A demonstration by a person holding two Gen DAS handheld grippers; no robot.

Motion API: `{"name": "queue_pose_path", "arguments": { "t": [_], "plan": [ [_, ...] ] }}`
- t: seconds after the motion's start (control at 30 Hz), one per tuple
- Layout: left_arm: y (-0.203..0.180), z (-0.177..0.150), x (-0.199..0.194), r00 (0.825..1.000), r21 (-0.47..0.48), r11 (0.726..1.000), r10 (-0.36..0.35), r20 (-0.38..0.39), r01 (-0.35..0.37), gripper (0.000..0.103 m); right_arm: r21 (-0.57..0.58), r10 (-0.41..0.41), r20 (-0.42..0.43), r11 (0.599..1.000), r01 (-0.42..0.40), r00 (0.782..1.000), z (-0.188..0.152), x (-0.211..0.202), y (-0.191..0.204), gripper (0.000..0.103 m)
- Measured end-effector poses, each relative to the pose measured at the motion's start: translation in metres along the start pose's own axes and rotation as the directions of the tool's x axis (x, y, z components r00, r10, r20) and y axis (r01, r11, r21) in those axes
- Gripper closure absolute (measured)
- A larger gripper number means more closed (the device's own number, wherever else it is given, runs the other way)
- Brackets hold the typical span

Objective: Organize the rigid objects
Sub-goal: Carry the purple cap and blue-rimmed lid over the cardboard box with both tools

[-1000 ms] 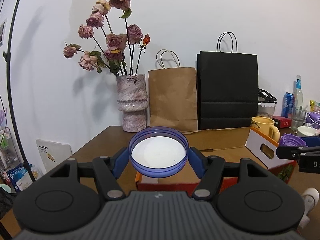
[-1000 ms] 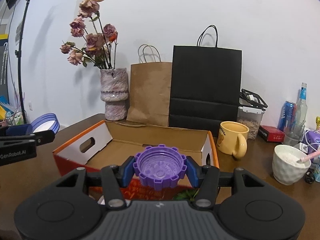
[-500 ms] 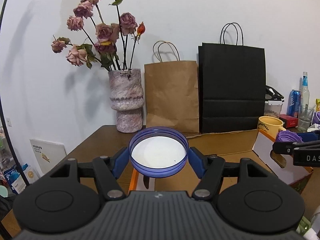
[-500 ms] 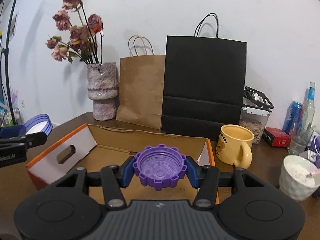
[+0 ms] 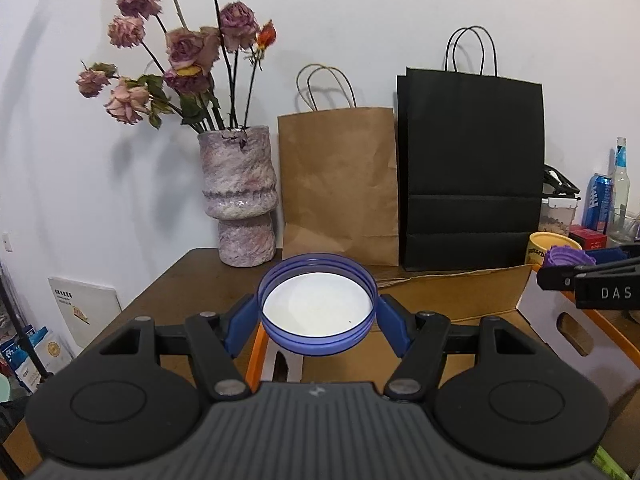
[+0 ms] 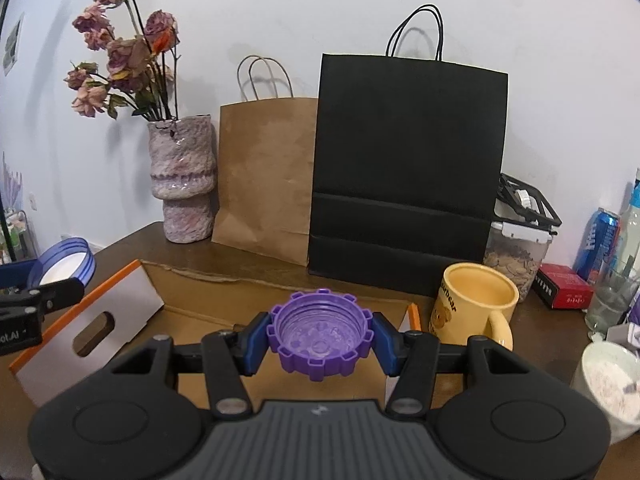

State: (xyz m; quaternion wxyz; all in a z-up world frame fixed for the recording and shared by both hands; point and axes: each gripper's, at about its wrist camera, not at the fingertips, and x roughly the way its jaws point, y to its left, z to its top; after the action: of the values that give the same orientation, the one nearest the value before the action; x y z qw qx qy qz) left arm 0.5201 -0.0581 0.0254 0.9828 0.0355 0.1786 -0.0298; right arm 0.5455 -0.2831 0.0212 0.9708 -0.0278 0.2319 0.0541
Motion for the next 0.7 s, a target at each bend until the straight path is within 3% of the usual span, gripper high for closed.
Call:
{"name": "queue_pose_path", "arguments": {
  "t": [0.5, 0.7],
  "plan": [
    [0.002, 0.032, 0.05, 0.998, -0.023, 1.0, 0.004, -0.069, -0.006, 0.037, 0.06, 0.013, -0.117, 0.998, -0.006, 0.993, 0.027, 0.054, -0.022, 0.05],
    [0.006, 0.041, 0.075, 0.988, -0.04, 0.999, -0.026, -0.153, 0.02, 0.037, 0.074, 0.021, -0.183, 0.997, -0.007, 0.983, 0.035, 0.078, -0.029, 0.05]
  ]
}}
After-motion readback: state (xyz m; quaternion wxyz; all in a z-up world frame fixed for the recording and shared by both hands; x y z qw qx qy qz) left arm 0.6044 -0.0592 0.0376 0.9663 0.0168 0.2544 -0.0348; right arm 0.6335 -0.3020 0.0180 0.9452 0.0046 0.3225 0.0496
